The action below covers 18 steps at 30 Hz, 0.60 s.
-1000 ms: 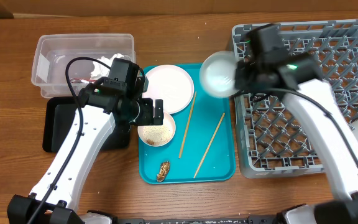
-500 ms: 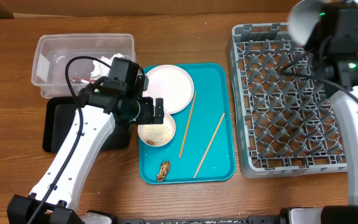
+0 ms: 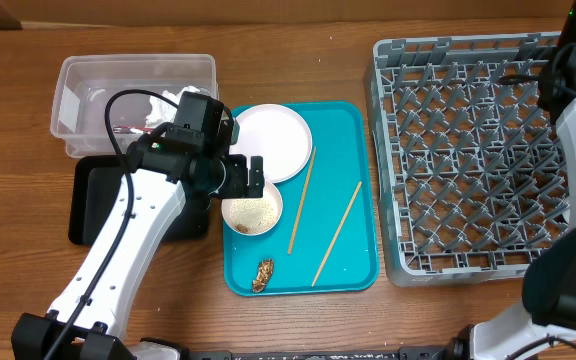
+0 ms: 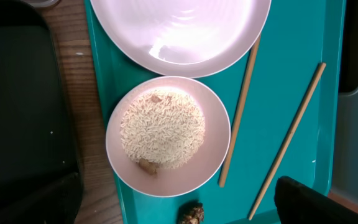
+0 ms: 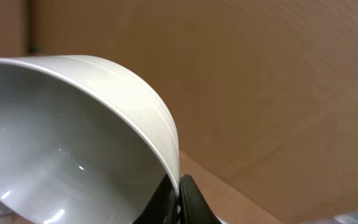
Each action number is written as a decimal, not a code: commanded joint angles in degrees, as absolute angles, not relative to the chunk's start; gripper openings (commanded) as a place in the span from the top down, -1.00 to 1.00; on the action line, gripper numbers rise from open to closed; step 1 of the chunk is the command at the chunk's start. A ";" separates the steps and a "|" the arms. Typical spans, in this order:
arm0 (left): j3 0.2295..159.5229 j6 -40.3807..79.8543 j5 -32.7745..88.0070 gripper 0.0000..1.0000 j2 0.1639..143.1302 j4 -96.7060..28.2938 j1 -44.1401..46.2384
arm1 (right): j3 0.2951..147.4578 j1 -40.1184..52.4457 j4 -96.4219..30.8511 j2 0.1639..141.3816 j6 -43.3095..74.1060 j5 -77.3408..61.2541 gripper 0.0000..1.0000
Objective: Sort waste into correct bins and load items into the dishwasher
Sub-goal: 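Carry the white bowl into the dish rack and release it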
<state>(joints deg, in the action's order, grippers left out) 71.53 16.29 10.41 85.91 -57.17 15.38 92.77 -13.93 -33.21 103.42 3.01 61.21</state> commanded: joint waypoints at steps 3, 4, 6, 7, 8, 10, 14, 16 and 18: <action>72.16 15.84 9.89 -1.00 85.01 -56.99 15.40 | 93.82 -14.98 -32.60 108.79 3.05 67.48 0.92; 72.16 15.84 9.89 -1.00 85.01 -56.97 15.40 | 93.82 -15.05 -32.58 109.51 3.46 67.46 0.92; 72.16 15.86 9.89 -1.00 85.01 -56.97 15.40 | 93.82 -15.05 -33.04 111.00 5.45 67.16 0.92; 72.16 15.86 9.89 -1.00 85.01 -56.95 15.40 | 93.82 -15.03 -33.47 111.63 6.33 66.63 0.92; 72.16 15.86 9.89 -1.00 85.01 -56.95 15.40 | 93.82 -15.03 -34.02 112.36 7.18 65.69 0.92; 72.16 15.86 9.89 -1.00 85.01 -56.95 15.40 | 93.82 -15.03 -35.44 113.47 9.13 64.42 0.92; 72.16 15.88 9.91 -1.00 85.01 -56.97 15.40 | 93.76 -14.79 -39.27 115.22 13.76 61.08 0.92; 72.16 15.88 9.91 -1.00 85.01 -56.95 15.40 | 93.76 -14.63 -41.28 115.33 16.34 58.30 0.92; 72.16 15.88 9.89 -1.00 85.01 -56.95 15.40 | 93.76 -14.33 -42.87 115.33 18.41 56.55 0.92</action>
<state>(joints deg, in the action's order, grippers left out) 71.53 16.29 10.41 85.91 -57.17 15.38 92.77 -14.87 -41.80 115.18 12.60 60.20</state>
